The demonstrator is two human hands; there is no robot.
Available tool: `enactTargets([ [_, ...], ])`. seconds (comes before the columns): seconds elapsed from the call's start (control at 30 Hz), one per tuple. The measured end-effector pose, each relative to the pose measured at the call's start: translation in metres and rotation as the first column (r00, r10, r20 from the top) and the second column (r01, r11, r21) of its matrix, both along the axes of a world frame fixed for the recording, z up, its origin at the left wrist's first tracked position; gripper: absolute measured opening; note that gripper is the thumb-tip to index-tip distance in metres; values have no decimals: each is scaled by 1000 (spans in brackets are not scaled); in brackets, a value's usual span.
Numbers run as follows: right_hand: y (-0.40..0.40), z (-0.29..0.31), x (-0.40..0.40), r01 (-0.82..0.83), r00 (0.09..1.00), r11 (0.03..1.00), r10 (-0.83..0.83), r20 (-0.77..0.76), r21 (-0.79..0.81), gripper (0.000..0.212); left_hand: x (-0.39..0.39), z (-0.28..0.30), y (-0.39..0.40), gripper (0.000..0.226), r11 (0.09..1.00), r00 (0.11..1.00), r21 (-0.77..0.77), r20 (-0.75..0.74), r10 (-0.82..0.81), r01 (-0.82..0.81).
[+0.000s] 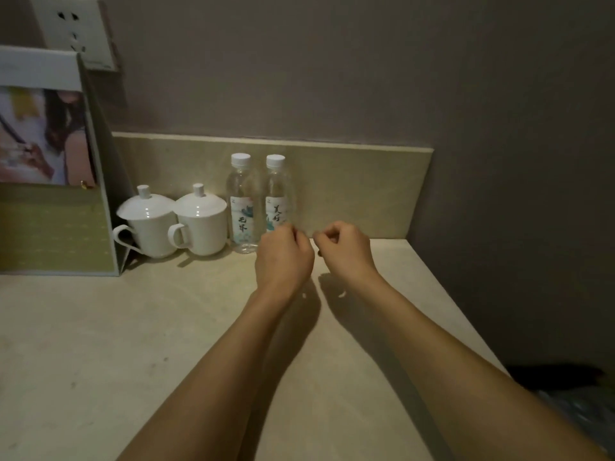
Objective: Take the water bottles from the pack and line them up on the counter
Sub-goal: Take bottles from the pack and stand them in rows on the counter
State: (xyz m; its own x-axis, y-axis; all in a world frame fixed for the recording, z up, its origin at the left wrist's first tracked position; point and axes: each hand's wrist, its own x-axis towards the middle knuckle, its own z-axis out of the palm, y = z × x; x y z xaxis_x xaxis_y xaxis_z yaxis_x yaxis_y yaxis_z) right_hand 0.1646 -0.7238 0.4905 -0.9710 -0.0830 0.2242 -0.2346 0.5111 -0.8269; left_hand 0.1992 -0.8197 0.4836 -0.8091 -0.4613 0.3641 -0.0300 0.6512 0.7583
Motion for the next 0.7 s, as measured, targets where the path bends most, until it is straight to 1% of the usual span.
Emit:
enactTargets([
  [0.2, 79, 8, 16, 15, 1000, 999, -15, -25, -31, 20, 11, 14, 80, 27, 998, 998, 10, 13, -60, 60],
  [0.4, 207, -1, 34, 65, 994, 996, -71, -89, -68, 18, 20, 13, 200, 29, 995, 995, 42, -38, -88, 89],
  [0.47, 259, -2, 37, 96, 988, 991, -106, -113, -93, 15, 21, 11, 250, 26, 989, 990, 81, -71, -119, 125],
  [0.57, 330, -9, 41, 181, 965, 971, -206, -162, -153, 13, 21, 5, 321, 27, 977, 980, 102, -90, -178, 187],
  [0.7, 411, -26, 51, 278, 943, 938, -308, -124, -208, 20, 17, -6, 405, 24, 953, 959, 113, -69, -276, 282],
])
